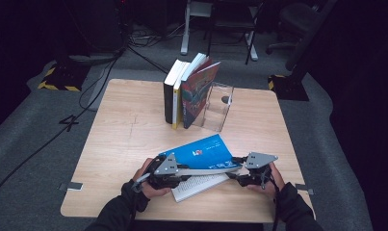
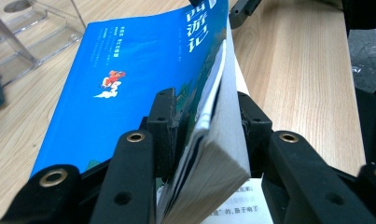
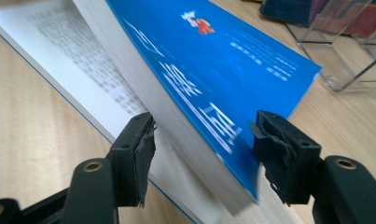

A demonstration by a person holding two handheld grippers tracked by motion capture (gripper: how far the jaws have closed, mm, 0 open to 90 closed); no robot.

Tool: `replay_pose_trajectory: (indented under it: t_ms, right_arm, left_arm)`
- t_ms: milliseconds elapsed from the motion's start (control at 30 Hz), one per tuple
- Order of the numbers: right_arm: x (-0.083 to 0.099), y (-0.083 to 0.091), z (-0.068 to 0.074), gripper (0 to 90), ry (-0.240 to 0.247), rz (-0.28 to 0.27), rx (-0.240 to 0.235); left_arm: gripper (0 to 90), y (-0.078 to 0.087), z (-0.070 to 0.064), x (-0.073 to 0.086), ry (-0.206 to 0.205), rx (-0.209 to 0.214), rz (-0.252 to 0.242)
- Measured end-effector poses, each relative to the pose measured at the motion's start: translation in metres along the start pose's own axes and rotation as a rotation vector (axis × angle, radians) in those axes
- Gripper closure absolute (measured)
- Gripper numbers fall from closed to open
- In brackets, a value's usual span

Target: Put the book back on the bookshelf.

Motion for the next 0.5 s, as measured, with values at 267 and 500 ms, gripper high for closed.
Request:
replay_pose_trajectory:
  t_ms: [267, 500]
  right_arm:
    - [-0.003, -0.003, 0.001, 54.3, 0.060, -0.039, 0.054]
    - [-0.017, 0.002, 0.019, 64.0, 0.143, -0.081, 0.026]
  left_arm:
    - [61.8, 0.021, 0.008, 0.009, 0.065, 0.022, -0.014]
    - [53.8, 0.034, 0.005, 0.016, 0.071, -0.103, 0.101]
Point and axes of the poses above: each handheld gripper's, and its own axes: y roughly backward along the jaws, x roughly out of its underside, z roughly to its left, the point moved 9 cm from there along -y, roughly forward along the jaws, and after that the axes turned 15 degrees about x, right-handed, at the moved point
